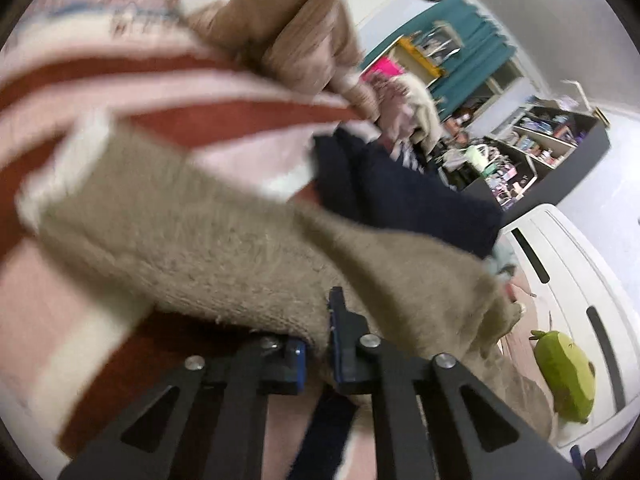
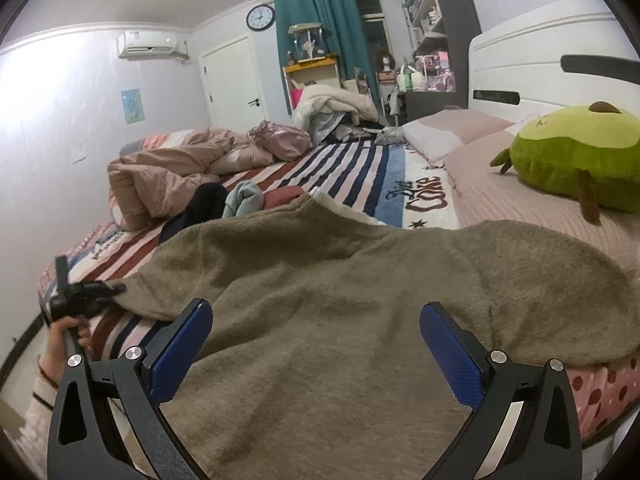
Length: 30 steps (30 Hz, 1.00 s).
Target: Fold small clothes
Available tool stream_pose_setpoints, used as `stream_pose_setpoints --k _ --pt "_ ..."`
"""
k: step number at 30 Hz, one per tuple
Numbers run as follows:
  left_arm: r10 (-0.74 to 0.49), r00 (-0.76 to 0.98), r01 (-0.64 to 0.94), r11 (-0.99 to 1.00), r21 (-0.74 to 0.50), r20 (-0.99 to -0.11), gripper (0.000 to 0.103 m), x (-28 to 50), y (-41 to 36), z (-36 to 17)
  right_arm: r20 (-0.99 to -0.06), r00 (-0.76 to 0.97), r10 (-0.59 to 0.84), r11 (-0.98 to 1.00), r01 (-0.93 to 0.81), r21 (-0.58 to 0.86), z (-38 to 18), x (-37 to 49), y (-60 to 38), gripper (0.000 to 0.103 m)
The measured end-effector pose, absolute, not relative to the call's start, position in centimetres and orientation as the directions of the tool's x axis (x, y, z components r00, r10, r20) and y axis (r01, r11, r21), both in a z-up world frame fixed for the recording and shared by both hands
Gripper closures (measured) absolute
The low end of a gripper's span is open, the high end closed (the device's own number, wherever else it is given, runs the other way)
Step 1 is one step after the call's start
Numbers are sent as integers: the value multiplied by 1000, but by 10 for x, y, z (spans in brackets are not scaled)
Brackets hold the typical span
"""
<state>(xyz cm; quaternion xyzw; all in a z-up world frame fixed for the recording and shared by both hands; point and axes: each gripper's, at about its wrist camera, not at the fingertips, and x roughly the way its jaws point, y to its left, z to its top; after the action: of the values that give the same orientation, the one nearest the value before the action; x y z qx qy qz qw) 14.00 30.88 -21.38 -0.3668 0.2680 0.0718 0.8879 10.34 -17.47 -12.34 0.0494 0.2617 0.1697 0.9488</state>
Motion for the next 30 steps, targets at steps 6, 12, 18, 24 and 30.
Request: stream_pose_setpoints --k 6,12,18,24,30 --pt "-13 910 -188 878 -440 -415 98 134 257 -133 -450 801 395 917 -313 248 -123 95 -188 0" --pt "-202 903 101 958 -269 -379 98 149 163 -96 -404 830 385 921 -316 228 -117 80 -209 0" --pt "-497 674 377 868 -323 -547 98 182 51 -151 -377 841 388 915 -303 266 -120 73 -239 0" --pt "-534 475 395 840 -373 -700 85 192 9 -210 -371 846 384 904 -261 339 -131 71 -265 0" --pt "-617 550 414 787 -458 -563 30 156 48 -162 -382 852 358 916 -240 323 -130 68 -267 0"
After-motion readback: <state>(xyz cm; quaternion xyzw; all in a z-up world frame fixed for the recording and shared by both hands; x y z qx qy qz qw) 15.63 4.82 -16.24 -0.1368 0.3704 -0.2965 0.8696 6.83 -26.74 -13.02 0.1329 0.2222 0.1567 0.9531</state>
